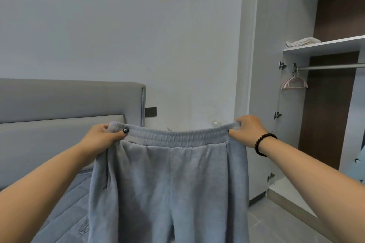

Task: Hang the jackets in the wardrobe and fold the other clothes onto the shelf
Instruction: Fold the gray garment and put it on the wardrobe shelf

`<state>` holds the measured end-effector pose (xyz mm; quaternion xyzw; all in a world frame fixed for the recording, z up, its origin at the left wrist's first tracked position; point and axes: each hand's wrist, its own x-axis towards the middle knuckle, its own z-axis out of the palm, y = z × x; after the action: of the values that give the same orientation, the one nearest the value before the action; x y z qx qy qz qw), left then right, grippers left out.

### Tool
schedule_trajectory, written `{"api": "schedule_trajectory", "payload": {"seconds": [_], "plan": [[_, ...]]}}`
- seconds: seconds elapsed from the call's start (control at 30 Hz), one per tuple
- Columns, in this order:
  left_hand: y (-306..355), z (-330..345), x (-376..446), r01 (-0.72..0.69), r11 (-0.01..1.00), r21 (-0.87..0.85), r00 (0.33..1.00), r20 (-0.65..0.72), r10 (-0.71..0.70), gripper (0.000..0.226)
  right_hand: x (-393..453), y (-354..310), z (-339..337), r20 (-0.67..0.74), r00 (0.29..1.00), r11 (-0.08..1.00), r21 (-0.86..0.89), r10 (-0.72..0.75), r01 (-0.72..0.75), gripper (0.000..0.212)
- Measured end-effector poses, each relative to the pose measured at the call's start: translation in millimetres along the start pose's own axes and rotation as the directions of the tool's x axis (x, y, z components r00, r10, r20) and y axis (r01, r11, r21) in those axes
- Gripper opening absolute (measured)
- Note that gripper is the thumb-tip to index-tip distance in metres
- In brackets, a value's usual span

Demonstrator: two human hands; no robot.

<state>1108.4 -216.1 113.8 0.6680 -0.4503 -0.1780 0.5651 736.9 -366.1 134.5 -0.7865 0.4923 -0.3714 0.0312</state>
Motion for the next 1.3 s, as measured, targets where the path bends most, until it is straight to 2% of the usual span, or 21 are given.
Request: {"api": "schedule_trajectory", "payload": {"seconds": [0.1, 0.17, 0.23, 0.37, 0.47, 0.53, 0.63, 0.7, 0.77, 0.8, 0.87, 0.93, 1.03, 1.07, 1.13, 1.17, 1.2, 1.27, 1.3], "plan": [[9.1, 19.9, -3.7, 0.266, 0.962, -0.064, 0.956, 0.146, -0.255, 0.024, 8.4, -21.8, 16.7, 0.026, 0.996, 0.995, -0.036, 0.091, -0.09, 0.021], [17.6, 38.9, -6.8, 0.349, 0.931, -0.111, 0.926, 0.192, -0.324, 0.033, 12.4, -39.3, 24.7, 0.046, 0.987, 0.987, -0.039, 0.155, -0.153, 0.016], [26.2, 58.2, -7.3, 0.363, 0.916, -0.169, 0.924, 0.194, -0.33, 0.037, 16.6, -58.0, 30.2, 0.082, 0.976, 0.978, 0.041, 0.203, -0.207, 0.015], [46.2, 88.3, -4.2, 0.255, 0.933, -0.254, 0.963, 0.154, -0.221, 0.026, 20.0, -98.1, 33.2, 0.155, 0.97, 0.92, 0.318, 0.185, -0.227, 0.007], [56.6, 100.3, -6.8, 0.134, 0.935, -0.328, 0.982, 0.169, -0.082, 0.018, 13.7, -124.0, 32.4, 0.297, 0.946, 0.745, 0.601, 0.128, -0.289, 0.008], [58.8, 101.2, -8.9, 0.108, 0.915, -0.389, 0.98, 0.198, -0.031, 0.022, 9.1, -134.0, 30.8, 0.375, 0.925, 0.623, 0.711, 0.058, -0.327, 0.009], [62.0, 95.3, -10.4, 0.156, 0.832, -0.532, 0.954, 0.3, 0.013, 0.038, 4.8, -139.2, 24.5, 0.397, 0.918, 0.498, 0.798, -0.013, -0.339, 0.011], [65.7, 88.9, -14.3, 0.158, 0.81, -0.565, 0.93, 0.361, 0.071, 0.043, 5.2, -139.2, 17.9, 0.419, 0.905, 0.438, 0.828, -0.072, -0.349, 0.013], [66.4, 84.1, -17.1, 0.066, 0.834, -0.548, 0.908, 0.379, 0.177, 0.037, 7.3, -138.1, 11.7, 0.46, 0.877, 0.389, 0.839, -0.135, -0.38, 0.019], [65.4, 82.3, -17.5, 0.004, 0.848, -0.53, 0.896, 0.379, 0.232, 0.04, 8.1, -137.4, 8.8, 0.473, 0.867, 0.383, 0.838, -0.155, -0.389, 0.022], [64.0, 79.0, -18.5, -0.095, 0.884, -0.458, 0.867, 0.398, 0.3, 0.058, 7.9, -134.9, 5.2, 0.467, 0.868, 0.439, 0.824, -0.168, -0.358, 0.026], [61.9, 77.0, -19.6, -0.144, 0.914, -0.379, 0.854, 0.419, 0.309, 0.067, 5.2, -128.8, 5.8, 0.437, 0.879, 0.528, 0.8, -0.189, -0.284, 0.027], [59.9, 74.2, -23.3, -0.158, 0.923, -0.352, 0.84, 0.443, 0.313, 0.056, -1.2, -113.4, 10.2, 0.331, 0.916, 0.68, 0.727, -0.228, -0.093, 0.031], [58.8, 73.8, -24.0, -0.159, 0.921, -0.356, 0.847, 0.43, 0.312, 0.05, -3.3, -108.3, 12.1, 0.306, 0.921, 0.726, 0.687, -0.24, -0.038, 0.028], [59.0, 71.7, -26.1, -0.16, 0.907, -0.389, 0.886, 0.348, 0.305, 0.04, -7.0, -96.3, 18.5, 0.316, 0.915, 0.808, 0.589, -0.253, 0.02, 0.007], [59.7, 69.4, -26.3, -0.155, 0.892, -0.426, 0.911, 0.288, 0.295, 0.036, -9.6, -91.9, 21.9, 0.348, 0.9, 0.842, 0.537, -0.264, 0.04, 0.015], [60.8, 66.4, -25.3, -0.143, 0.868, -0.475, 0.933, 0.229, 0.279, 0.034, -12.6, -87.7, 26.0, 0.381, 0.882, 0.862, 0.505, -0.278, 0.054, 0.033], [62.5, 58.8, -22.2, -0.114, 0.823, -0.557, 0.964, 0.14, 0.228, 0.035, -18.8, -89.1, 33.8, 0.401, 0.87, 0.859, 0.509, -0.287, 0.049, 0.059], [61.8, 55.2, -20.3, -0.107, 0.811, -0.575, 0.973, 0.108, 0.205, 0.036, -21.4, -93.1, 37.3, 0.394, 0.867, 0.853, 0.519, -0.305, 0.064, 0.064]]}}
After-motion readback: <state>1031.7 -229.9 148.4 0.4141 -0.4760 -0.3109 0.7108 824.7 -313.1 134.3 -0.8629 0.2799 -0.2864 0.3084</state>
